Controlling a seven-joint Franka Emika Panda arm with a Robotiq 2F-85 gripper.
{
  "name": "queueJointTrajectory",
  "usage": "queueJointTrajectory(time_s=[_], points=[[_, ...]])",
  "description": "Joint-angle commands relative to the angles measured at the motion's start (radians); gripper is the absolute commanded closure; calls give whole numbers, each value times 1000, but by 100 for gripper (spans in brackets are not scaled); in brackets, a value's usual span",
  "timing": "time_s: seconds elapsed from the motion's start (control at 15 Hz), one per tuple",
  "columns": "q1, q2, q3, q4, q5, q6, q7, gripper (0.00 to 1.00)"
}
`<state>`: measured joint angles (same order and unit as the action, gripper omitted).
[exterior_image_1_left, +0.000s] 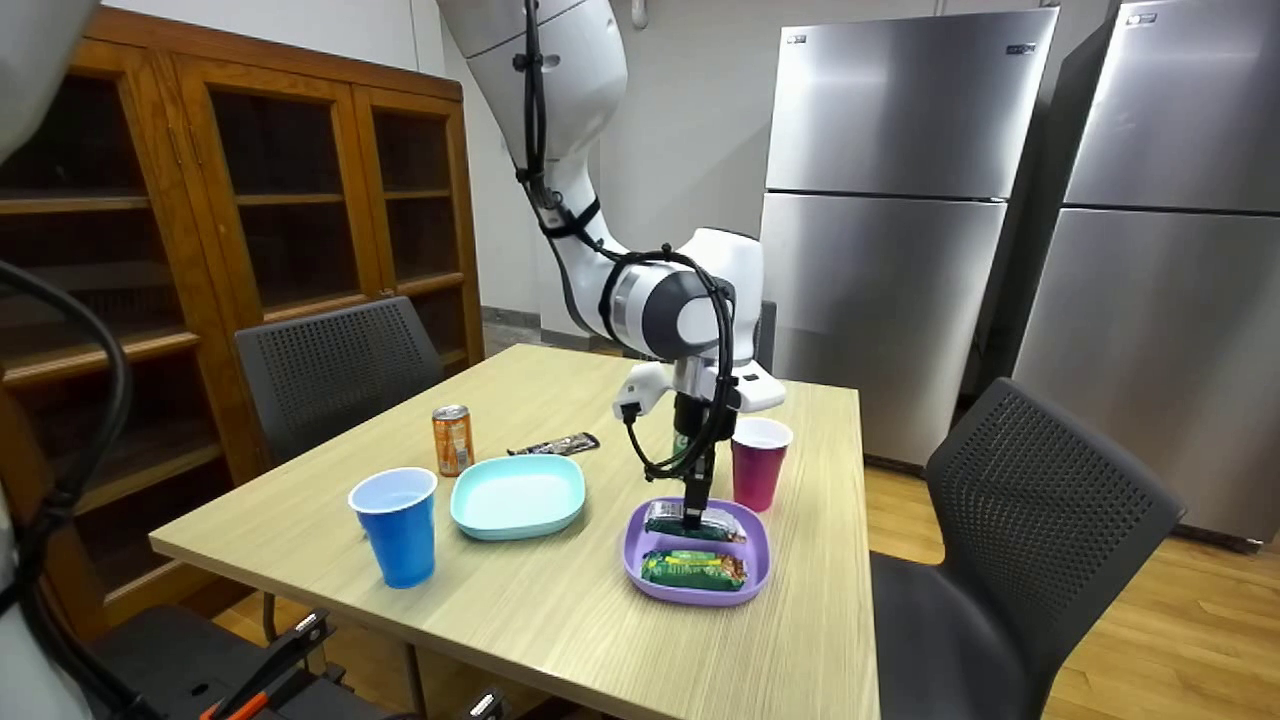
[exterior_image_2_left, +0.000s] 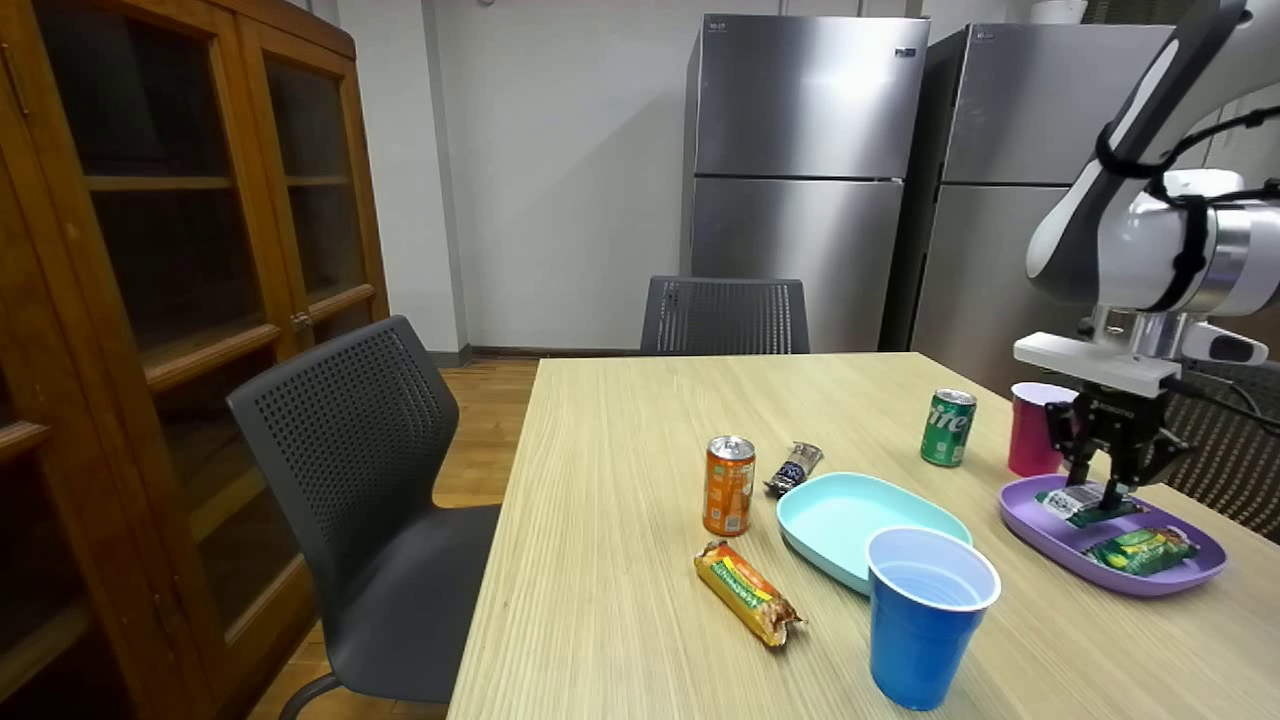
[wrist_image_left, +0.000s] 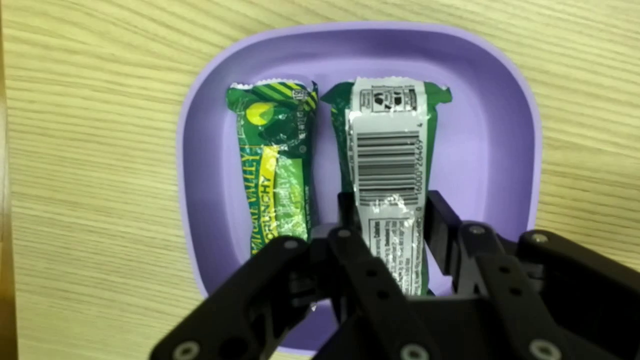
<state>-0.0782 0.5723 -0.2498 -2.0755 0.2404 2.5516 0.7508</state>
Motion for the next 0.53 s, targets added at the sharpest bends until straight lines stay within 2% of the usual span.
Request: queueJointTrajectory(time_s=[0.0,0.47], points=[[22,22,-12,-1,-24,30,36,88],[31,60,-13,8,-19,56,31,88]])
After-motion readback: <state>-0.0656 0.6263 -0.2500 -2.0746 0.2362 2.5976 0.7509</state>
